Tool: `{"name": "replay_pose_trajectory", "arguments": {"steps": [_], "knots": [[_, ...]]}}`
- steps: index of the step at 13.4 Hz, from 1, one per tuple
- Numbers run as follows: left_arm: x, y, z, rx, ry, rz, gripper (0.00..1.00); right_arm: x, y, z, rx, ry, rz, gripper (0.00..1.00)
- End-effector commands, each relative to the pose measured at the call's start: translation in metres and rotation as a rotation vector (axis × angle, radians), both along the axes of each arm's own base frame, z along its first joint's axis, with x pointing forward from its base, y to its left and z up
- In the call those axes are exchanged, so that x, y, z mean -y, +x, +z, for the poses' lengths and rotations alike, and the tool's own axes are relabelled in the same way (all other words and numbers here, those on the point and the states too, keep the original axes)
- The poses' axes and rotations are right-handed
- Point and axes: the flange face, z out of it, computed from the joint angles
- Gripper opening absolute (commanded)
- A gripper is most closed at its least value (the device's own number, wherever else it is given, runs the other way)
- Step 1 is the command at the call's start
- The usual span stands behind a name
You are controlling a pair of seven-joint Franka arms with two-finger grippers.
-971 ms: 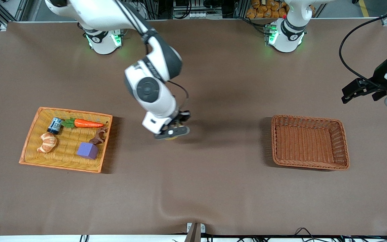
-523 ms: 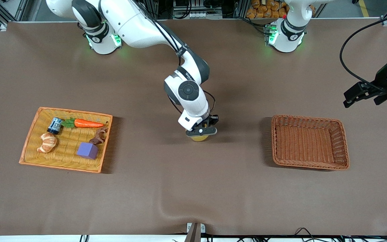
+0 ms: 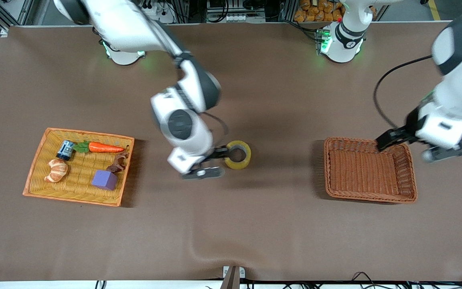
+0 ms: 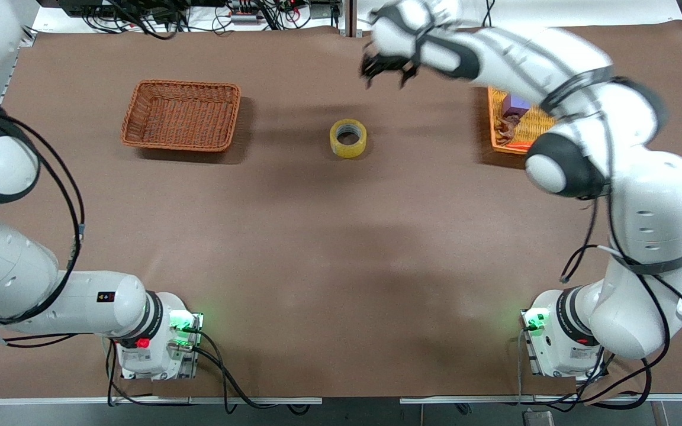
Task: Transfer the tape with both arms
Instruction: 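Carry the tape with the right gripper and set it mid-table, then withdraw the right gripper while the left gripper reaches toward the tape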
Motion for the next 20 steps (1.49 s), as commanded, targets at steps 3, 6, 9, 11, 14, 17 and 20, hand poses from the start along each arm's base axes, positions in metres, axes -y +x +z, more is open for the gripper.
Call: {"name": "replay_pose_trajectory", "arguments": {"steps": [3,6,9,11,14,17,20], "knots": [[0.111,-0.005,-0.064,-0.034,-0.010,0.064,1.00,0.131,-0.030,0.064,0.055,-0.146,-0.010,1.00],[0.179,-0.024,-0.102,-0.083,-0.004,0.063,1.00,0.197,-0.042,0.098,0.051,-0.135,-0.056,1.00],[0.216,-0.034,-0.145,-0.143,0.007,0.047,1.00,0.297,-0.046,0.133,-0.011,-0.116,0.046,1.00],[0.249,-0.044,-0.178,-0.152,-0.011,0.061,1.00,0.333,-0.061,0.161,-0.010,-0.096,0.048,1.00],[0.274,-0.055,-0.208,-0.179,-0.004,0.074,1.00,0.384,-0.069,0.190,0.023,-0.099,0.059,1.00],[0.302,-0.063,-0.230,-0.192,0.004,0.038,1.00,0.421,-0.077,0.198,0.007,-0.083,-0.006,1.00],[0.328,-0.058,-0.248,-0.174,-0.019,0.029,1.00,0.448,-0.084,0.199,-0.012,-0.063,-0.054,1.00]]}}
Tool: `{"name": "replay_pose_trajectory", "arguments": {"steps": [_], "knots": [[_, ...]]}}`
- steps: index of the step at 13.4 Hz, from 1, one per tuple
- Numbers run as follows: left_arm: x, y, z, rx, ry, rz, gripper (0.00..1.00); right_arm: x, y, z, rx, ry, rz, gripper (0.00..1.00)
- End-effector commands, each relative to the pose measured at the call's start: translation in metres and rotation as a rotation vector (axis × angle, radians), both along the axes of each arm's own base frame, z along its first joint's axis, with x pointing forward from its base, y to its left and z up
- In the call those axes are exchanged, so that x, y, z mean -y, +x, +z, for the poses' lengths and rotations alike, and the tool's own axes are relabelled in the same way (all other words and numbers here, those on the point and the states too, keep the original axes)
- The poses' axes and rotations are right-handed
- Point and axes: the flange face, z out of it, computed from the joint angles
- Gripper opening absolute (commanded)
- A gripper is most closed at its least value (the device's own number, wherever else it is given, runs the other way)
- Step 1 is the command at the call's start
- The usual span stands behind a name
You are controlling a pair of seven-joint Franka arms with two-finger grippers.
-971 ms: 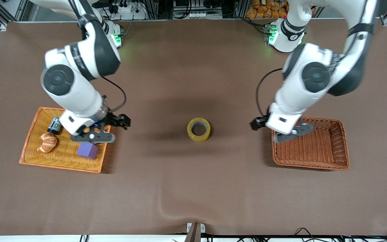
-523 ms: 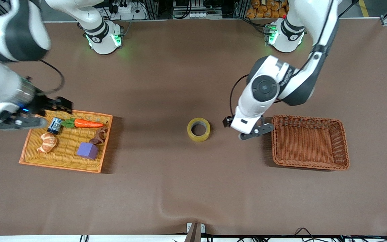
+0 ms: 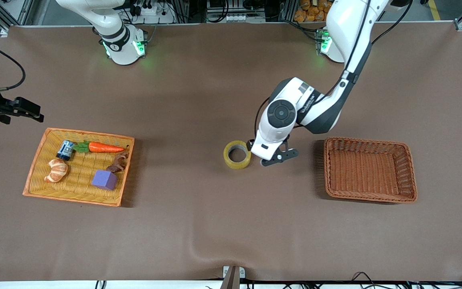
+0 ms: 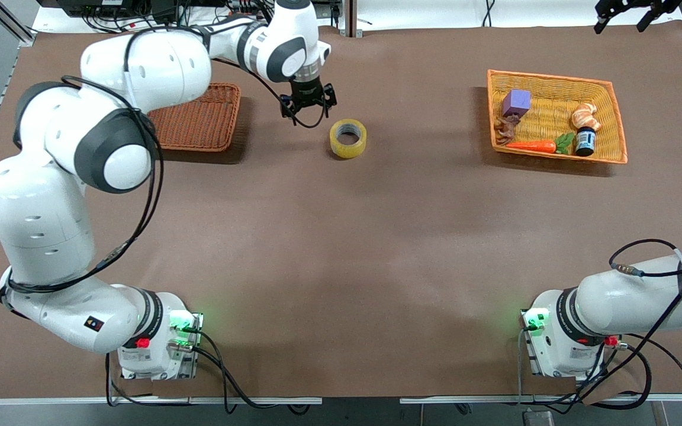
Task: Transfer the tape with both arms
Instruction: 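Lower the left gripper onto the tape roll and grasp it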
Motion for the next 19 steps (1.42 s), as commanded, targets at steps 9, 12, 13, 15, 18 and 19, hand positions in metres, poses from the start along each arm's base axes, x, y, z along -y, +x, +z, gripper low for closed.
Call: {"name": "replay_pose_trajectory", "arguments": {"steps": [9,12,13,15,18,19], "knots": [[0.046,0.003,-0.069,0.079,-0.082,-0.012,0.99,0.023,-0.007,0.011,0.028,0.004,-0.022,1.00],[0.056,-0.006,-0.087,0.072,-0.080,-0.025,0.56,0.021,-0.005,0.016,0.035,-0.041,-0.007,1.00],[0.058,-0.005,-0.087,0.086,-0.094,-0.018,0.33,0.020,-0.004,0.017,0.036,-0.043,-0.004,1.00],[0.055,-0.002,-0.085,0.094,-0.092,-0.011,0.00,0.018,-0.002,0.018,0.041,-0.079,0.035,1.00],[0.044,0.010,-0.076,0.112,-0.090,0.014,0.00,0.018,-0.004,0.014,0.025,-0.053,0.028,1.00],[0.040,0.016,-0.071,0.130,-0.084,0.014,0.00,0.019,-0.005,0.012,0.023,-0.024,0.018,1.00]]}}
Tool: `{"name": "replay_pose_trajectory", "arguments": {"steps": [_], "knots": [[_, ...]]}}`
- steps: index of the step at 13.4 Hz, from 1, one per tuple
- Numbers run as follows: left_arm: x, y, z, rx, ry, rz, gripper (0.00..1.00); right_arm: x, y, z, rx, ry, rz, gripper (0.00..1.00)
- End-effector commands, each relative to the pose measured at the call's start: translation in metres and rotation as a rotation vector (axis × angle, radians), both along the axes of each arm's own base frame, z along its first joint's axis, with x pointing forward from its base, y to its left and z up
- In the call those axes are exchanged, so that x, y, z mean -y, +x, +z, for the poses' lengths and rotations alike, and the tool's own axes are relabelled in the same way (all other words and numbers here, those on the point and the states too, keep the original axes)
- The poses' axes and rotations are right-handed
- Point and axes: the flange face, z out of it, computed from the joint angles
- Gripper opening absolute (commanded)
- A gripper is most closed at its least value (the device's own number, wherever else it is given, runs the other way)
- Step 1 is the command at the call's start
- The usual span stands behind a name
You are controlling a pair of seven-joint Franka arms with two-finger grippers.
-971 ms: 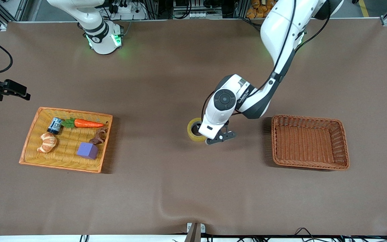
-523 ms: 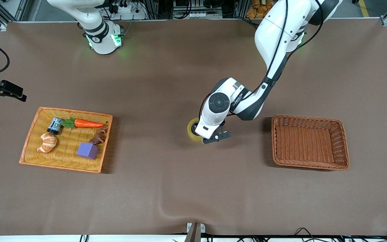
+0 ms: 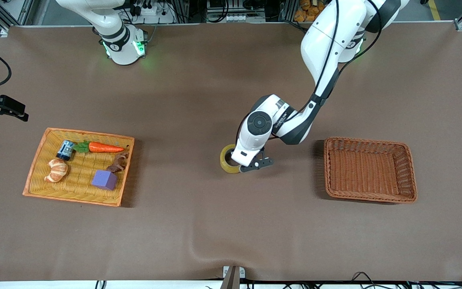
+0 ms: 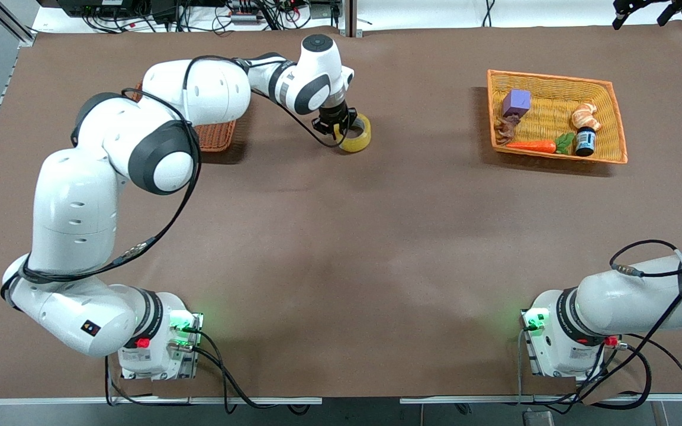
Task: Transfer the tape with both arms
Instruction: 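Lower the left gripper onto the tape roll and grasp it, then carry the tape with the left gripper into the brown basket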
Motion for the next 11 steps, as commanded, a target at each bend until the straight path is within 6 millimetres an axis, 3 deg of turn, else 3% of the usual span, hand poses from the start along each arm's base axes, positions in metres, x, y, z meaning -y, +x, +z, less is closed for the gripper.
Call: {"name": "replay_pose_trajectory", "arguments": {"steps": [1,2,5,7,9,11], "knots": [[-0.006,0.016,0.026,0.064,0.000,0.012,0.00,0.002,-0.004,-0.003,-0.017,0.031,-0.001,1.00],[-0.020,0.028,0.040,0.086,0.002,0.031,0.00,0.002,-0.005,-0.003,-0.015,0.032,-0.006,1.00],[-0.069,0.053,0.123,0.138,0.064,0.046,0.00,0.001,-0.004,-0.004,-0.021,0.034,-0.007,1.00],[-0.114,0.065,0.174,0.132,0.117,0.036,0.00,0.002,-0.001,-0.011,-0.027,0.033,-0.011,1.00],[-0.178,0.078,0.214,0.092,0.149,-0.006,0.00,-0.002,0.000,-0.011,-0.029,0.033,-0.006,1.00],[-0.242,0.088,0.232,0.037,0.166,-0.046,0.00,-0.002,0.000,-0.011,-0.028,0.033,-0.007,1.00]]}}
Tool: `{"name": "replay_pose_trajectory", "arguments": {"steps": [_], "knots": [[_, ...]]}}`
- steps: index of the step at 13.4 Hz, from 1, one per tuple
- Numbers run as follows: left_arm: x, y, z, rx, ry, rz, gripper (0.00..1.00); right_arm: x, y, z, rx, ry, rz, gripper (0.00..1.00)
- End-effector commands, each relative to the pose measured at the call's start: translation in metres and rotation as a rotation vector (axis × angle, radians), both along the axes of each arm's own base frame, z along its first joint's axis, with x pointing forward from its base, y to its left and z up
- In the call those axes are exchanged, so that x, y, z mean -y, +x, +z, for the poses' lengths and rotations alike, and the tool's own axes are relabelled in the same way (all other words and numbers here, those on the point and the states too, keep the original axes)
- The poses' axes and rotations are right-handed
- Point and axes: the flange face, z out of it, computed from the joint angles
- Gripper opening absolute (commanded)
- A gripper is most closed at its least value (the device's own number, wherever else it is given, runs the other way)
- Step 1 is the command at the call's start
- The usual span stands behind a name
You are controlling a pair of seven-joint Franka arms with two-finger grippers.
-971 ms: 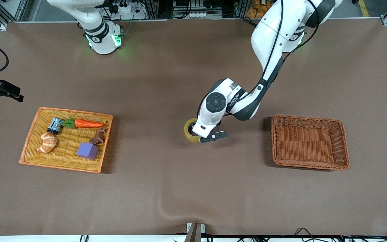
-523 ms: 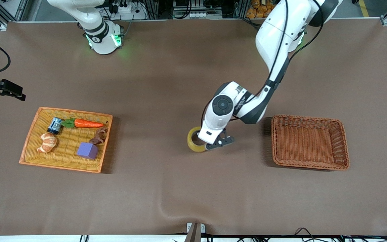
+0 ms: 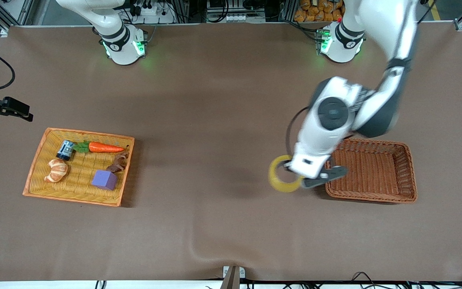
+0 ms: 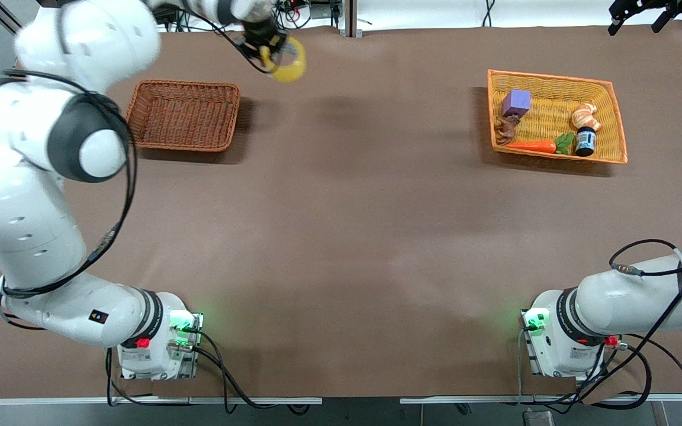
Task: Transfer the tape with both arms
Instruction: 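Carry the tape with the left gripper into the brown basket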
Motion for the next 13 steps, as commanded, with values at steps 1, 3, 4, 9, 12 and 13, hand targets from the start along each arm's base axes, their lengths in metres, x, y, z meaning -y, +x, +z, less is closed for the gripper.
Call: {"name": "replay_pose_trajectory", "arguments": {"steps": [1,3,4,9,12,13], "knots": [[-0.080,0.000,0.013,-0.063,0.021,-0.065,0.00,-0.002,-0.001,0.003,0.006,0.018,-0.002,1.00],[-0.158,0.002,-0.003,-0.099,0.022,-0.113,0.00,-0.002,-0.001,0.002,0.004,0.020,0.005,1.00],[-0.191,0.001,-0.013,-0.111,0.020,-0.127,0.00,-0.005,-0.001,0.002,0.001,0.020,0.011,1.00],[-0.268,-0.029,-0.108,-0.084,0.002,-0.108,0.00,-0.007,-0.001,0.002,0.000,0.020,0.013,1.00],[-0.297,-0.037,-0.145,-0.050,-0.005,-0.135,0.00,-0.007,0.000,0.010,0.018,0.016,0.007,1.00],[-0.298,-0.039,-0.156,-0.046,-0.010,-0.140,0.00,-0.007,0.000,0.010,0.018,0.016,0.001,1.00]]}}
